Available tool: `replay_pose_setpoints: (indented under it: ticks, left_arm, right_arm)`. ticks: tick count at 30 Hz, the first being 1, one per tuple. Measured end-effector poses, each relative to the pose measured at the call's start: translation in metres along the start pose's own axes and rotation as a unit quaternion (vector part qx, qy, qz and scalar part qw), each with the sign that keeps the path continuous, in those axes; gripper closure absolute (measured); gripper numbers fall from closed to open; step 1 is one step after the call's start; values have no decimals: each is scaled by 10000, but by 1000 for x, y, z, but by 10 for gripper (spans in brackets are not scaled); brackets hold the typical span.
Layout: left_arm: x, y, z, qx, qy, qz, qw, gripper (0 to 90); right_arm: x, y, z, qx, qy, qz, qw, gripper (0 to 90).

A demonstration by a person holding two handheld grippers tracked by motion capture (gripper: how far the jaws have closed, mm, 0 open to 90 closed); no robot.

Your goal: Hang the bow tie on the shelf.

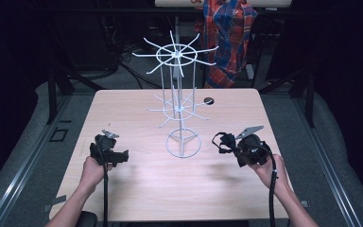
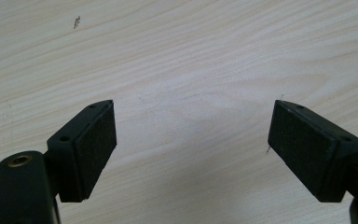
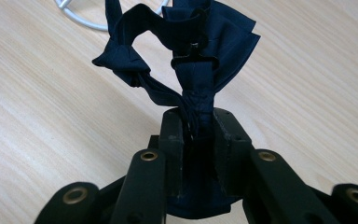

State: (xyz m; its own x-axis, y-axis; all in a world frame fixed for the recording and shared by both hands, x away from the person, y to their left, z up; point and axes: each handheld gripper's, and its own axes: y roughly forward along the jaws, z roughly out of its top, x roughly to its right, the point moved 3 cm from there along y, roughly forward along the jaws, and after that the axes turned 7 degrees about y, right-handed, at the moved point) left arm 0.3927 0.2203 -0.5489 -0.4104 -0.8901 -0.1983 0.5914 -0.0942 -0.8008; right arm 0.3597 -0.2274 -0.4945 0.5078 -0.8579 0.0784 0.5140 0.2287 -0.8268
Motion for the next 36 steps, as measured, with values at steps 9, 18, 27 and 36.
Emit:
replay_pose_setpoints:
  ticks: [9,18,27,36]
  left_arm:
    - [1,1,1,0,6,2,10000,155]
    - [0,2,0,-3,24,16,10000,155]
    - [1,2,2,2,64,31,10000,155]
    - [0,2,1,6,73,26,10000,155]
  right_arm:
    - [1,-2,10,96,51,27,9999,751]
    - [-2,1,23,193,124,118,9997,751]
    - [-3,-2,23,382,196,132,9990,751]
    - [-4,-13,27,540,142,116,9984,751]
